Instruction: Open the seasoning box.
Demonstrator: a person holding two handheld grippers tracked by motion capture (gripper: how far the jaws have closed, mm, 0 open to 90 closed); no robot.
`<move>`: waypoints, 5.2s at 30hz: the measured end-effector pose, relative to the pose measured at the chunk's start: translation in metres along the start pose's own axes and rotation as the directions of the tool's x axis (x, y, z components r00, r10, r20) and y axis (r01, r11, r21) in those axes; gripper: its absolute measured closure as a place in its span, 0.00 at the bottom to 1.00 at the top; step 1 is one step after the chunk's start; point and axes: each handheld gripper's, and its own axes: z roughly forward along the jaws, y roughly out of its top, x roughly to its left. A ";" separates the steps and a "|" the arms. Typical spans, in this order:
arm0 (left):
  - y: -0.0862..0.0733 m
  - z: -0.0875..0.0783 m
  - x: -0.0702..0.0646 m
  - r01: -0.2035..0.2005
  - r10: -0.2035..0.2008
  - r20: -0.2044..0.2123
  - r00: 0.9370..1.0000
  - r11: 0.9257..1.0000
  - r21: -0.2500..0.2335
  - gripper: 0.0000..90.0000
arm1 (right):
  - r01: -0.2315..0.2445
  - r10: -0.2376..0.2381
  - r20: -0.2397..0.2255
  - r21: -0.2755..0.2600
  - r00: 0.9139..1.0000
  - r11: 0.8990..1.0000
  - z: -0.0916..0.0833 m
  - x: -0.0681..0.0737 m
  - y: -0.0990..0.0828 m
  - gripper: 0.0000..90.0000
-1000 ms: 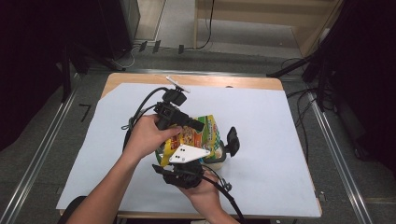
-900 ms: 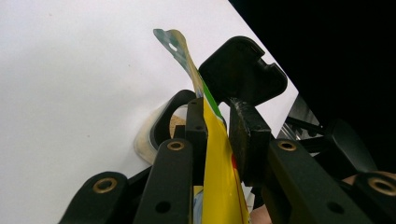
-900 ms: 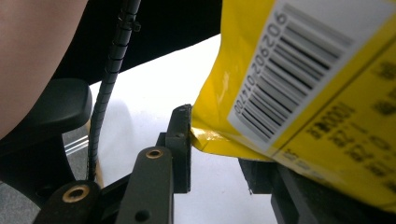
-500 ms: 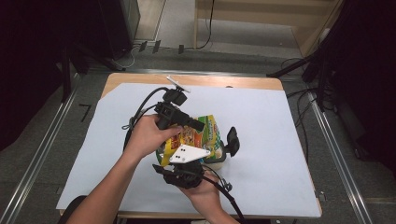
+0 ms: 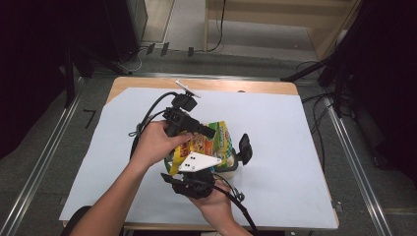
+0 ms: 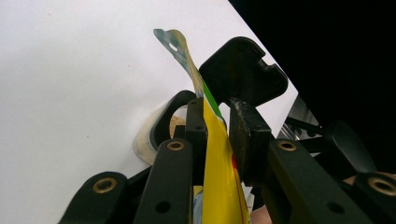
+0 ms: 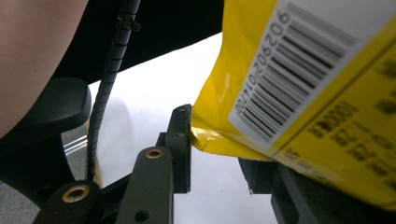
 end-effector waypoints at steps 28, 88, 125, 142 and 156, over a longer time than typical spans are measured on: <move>-0.001 0.001 -0.004 0.000 0.000 -0.001 1.000 1.000 0.003 0.87 | -0.016 0.016 -0.011 0.001 1.000 1.000 0.000 -0.001 0.000 0.78; -0.003 -0.003 -0.007 -0.001 0.000 -0.023 1.000 1.000 -0.028 0.86 | -0.018 0.018 -0.007 -0.005 1.000 1.000 0.002 -0.006 -0.001 0.78; -0.002 -0.004 0.000 0.032 -0.032 0.000 1.000 0.999 -0.020 0.86 | 0.001 -0.001 -0.004 -0.001 1.000 1.000 0.000 0.002 0.002 0.77; -0.003 -0.001 -0.004 0.010 -0.010 -0.021 1.000 1.000 -0.004 0.88 | 0.013 -0.013 0.012 0.008 1.000 1.000 0.002 -0.003 -0.001 0.78; -0.002 -0.001 -0.001 0.022 -0.022 -0.014 1.000 1.000 -0.008 0.88 | -0.002 0.002 0.000 0.007 1.000 1.000 0.001 -0.001 0.001 0.78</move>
